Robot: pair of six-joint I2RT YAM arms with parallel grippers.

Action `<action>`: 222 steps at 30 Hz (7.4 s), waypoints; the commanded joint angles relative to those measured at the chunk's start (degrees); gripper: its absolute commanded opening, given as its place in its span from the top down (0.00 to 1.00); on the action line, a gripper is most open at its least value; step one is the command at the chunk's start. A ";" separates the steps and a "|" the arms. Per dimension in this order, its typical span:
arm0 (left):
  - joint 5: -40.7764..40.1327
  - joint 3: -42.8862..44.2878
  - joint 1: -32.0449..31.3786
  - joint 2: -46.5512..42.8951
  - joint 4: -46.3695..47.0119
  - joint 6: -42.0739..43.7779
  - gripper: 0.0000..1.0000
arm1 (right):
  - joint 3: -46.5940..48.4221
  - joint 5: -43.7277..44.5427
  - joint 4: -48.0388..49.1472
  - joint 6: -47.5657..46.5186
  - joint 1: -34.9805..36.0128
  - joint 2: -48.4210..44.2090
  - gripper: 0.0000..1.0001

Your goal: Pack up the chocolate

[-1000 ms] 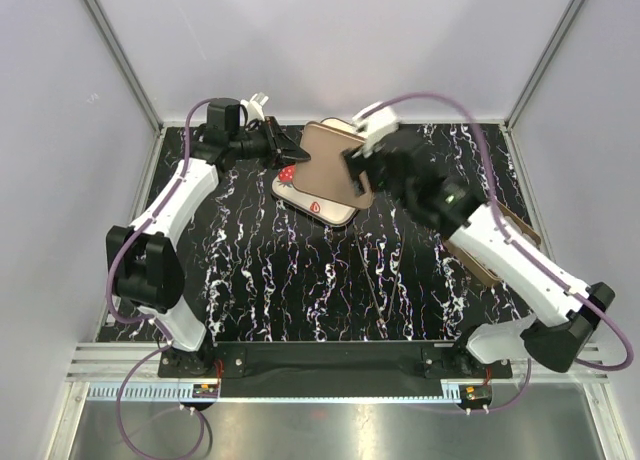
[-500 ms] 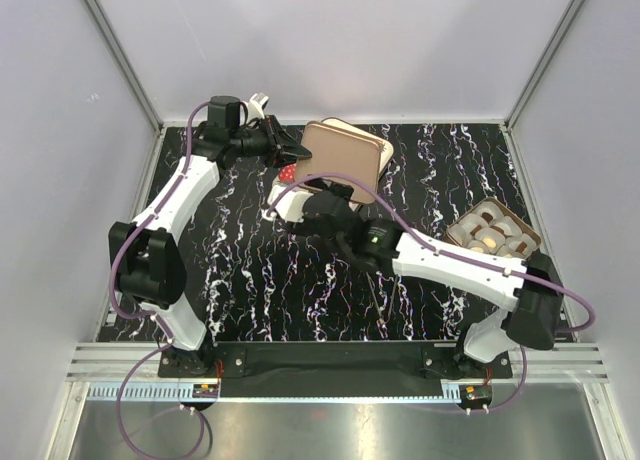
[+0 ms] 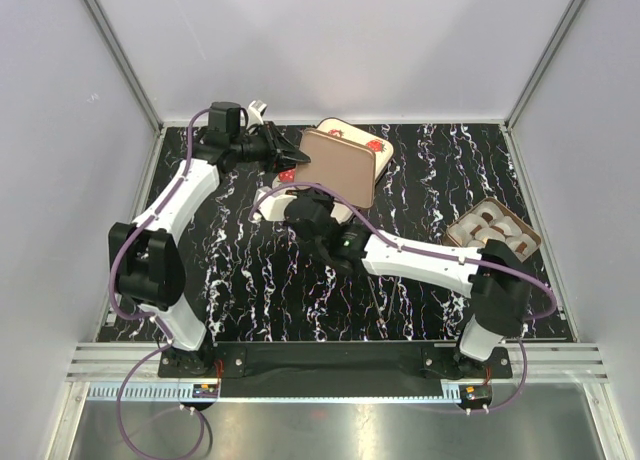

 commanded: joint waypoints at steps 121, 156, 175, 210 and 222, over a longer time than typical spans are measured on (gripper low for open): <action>-52.23 48.63 -47.70 51.36 10.81 37.35 0.57 | 20.66 -65.03 -45.28 83.52 -93.81 -46.06 1.00; -66.21 41.79 -43.13 45.57 11.16 26.18 1.00 | 13.29 -66.26 -42.47 82.03 -93.81 -46.33 1.00; -32.59 26.32 -30.83 26.06 18.09 13.88 0.34 | -1.29 -95.34 -18.23 82.02 -93.81 -34.47 1.00; -8.81 41.00 -30.47 50.40 37.88 8.78 0.37 | -17.57 -104.67 3.68 87.13 -98.99 -13.64 0.90; -10.13 42.75 -31.17 51.37 34.64 12.20 0.37 | -19.33 -105.38 5.18 86.43 -99.34 -9.41 0.89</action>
